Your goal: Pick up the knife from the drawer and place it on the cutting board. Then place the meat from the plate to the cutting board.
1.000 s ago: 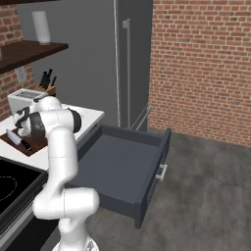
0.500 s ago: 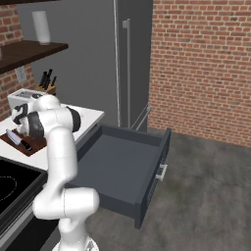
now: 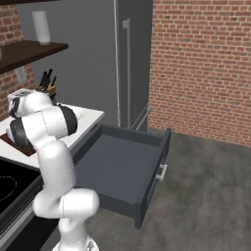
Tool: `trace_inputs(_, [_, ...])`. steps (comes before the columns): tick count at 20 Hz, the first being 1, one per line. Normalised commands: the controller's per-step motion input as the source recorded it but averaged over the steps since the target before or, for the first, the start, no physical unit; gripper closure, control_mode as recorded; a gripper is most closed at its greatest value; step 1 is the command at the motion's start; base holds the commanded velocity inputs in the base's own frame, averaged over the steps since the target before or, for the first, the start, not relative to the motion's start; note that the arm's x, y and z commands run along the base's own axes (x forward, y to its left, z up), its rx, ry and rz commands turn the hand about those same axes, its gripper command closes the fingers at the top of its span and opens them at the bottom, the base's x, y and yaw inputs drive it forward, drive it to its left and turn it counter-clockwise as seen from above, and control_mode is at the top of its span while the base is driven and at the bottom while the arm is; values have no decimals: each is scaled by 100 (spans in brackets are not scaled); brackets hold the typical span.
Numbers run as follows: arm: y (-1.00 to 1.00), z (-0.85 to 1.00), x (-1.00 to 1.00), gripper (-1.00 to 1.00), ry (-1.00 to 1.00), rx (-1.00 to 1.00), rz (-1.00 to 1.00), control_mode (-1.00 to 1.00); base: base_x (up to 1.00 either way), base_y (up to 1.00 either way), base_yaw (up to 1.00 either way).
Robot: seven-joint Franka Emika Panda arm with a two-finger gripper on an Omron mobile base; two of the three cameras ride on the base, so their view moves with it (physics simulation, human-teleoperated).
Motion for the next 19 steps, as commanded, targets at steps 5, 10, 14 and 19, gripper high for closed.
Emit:
trace_inputs(5, [-100,43,-80,-100,-1,23,-7,-100,0,0,0])
trace_inputs(10, [-100,46,-47,-100,0,20,-11,-100,0,0,0])
trace_inputs(14, [-100,57,-24,-100,0,18,-13,-100,0,0,0])
trace_inputs(19, [-100,70,-3,-100,5,18,-15,-100,0,0,0])
